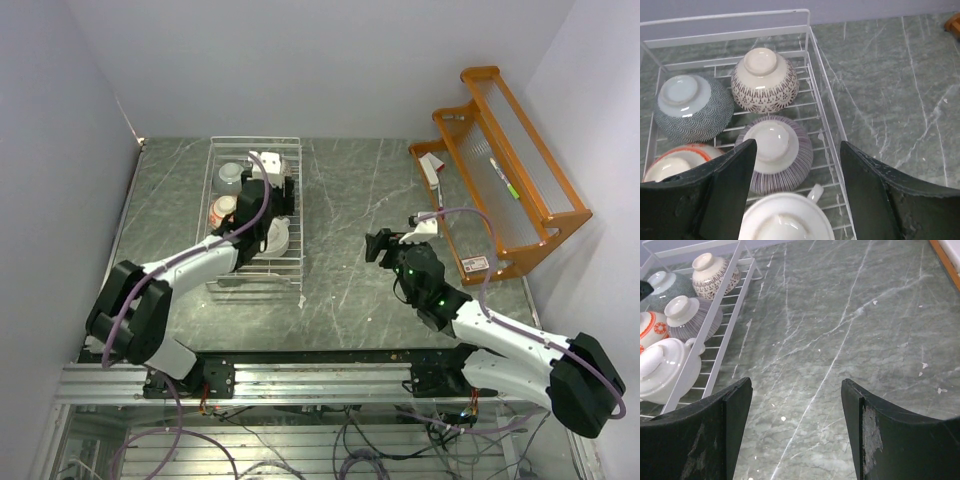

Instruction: Unload the bowls from the dish rack

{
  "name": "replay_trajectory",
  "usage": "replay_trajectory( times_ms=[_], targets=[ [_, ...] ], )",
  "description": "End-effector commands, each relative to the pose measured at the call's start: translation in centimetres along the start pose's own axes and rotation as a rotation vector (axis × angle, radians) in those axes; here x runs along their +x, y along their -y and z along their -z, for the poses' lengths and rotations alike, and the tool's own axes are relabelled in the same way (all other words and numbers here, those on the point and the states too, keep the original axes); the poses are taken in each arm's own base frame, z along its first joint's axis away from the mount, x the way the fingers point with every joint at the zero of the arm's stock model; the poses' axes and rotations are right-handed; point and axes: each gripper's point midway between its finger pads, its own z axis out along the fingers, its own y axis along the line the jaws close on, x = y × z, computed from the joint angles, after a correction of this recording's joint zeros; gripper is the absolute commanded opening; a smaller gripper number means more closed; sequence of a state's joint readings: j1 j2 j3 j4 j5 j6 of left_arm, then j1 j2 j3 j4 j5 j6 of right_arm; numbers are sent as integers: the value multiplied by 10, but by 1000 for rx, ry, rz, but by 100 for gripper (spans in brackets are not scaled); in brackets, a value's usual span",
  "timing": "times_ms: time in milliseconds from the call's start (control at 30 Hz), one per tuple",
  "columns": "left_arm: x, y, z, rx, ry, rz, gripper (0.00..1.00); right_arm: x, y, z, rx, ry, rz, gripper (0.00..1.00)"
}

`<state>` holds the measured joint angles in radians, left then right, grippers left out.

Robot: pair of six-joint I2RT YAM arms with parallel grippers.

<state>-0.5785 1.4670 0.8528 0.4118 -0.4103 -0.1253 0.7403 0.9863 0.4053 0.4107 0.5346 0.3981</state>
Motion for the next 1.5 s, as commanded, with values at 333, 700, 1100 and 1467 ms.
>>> replay_trajectory(
  times_ms=[333, 700, 1100, 1467],
  targets=[
    [7, -15, -51, 108, -94, 170, 81, -4, -2, -9, 28, -26, 12, 72],
    [44, -36, -60, 17, -165, 99, 79, 3, -3, -13, 27, -45, 16, 71],
    [63, -42, -64, -16, -217, 51, 91, 7, -3, -16, 24, -55, 21, 69],
    [78, -44, -70, -29, -252, 22, 83, 9, -3, -18, 26, -60, 23, 68]
  ],
)
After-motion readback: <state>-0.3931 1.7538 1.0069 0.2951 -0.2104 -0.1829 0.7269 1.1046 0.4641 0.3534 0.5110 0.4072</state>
